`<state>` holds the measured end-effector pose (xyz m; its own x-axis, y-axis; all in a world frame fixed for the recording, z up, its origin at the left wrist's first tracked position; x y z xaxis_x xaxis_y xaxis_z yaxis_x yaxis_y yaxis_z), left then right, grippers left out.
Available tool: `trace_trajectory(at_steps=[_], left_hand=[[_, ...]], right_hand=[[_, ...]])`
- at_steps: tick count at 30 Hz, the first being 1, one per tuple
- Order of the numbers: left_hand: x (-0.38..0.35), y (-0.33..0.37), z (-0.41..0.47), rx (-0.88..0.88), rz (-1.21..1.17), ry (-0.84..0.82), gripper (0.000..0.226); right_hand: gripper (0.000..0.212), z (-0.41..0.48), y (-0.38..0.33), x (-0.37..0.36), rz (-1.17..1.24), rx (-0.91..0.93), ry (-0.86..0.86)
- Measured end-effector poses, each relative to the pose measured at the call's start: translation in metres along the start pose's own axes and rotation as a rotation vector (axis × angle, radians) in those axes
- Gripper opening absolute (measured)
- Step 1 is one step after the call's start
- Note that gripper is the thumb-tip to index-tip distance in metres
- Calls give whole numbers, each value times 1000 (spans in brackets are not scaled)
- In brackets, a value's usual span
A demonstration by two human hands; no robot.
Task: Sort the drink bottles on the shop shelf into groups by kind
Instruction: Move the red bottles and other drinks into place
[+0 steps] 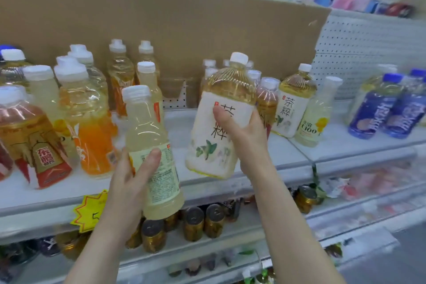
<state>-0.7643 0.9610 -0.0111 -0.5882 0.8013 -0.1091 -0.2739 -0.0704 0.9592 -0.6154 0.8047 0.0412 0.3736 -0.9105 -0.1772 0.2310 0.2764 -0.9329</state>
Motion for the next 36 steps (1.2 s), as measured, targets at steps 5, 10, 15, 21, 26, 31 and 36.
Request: trace_trajectory(at_steps=[5, 10, 15, 21, 26, 31, 36], left_hand=[[-56, -8, -15, 36, -16, -100, 63], [-127, -21, -36, 78, -23, -196, 57], [-227, -36, -60, 136, -51, -271, 51], [-369, -57, -91, 181, -88, -353, 51], [-468, -74, -109, 195, -46, -411, 58], [-547, -90, -103, 178, 24, -491, 58], [-629, -108, -82, 184, 47, -537, 57]], right_hand=[[57, -41, -14, 78, 16, -30, 112], [64, -73, -5, 171, -20, -85, 275], [68, -87, -12, 279, -79, -113, 363], [63, -96, -30, 409, -173, -123, 413], [54, -90, -39, 499, -174, -146, 470], [51, -68, -35, 570, -169, -144, 550], [55, -29, -28, 638, -195, -120, 598]])
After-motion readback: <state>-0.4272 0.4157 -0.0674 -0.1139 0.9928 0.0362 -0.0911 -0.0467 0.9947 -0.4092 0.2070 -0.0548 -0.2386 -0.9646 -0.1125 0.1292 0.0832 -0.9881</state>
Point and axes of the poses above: each hand's wrist, its own z-axis towards the middle knuckle, its own x-axis out of the back of the hand, y = z × x, the point moved 2 cm from there along z, towards the middle knuckle, and after that the axes turned 6 degrees about z, right-handed, at the moved point
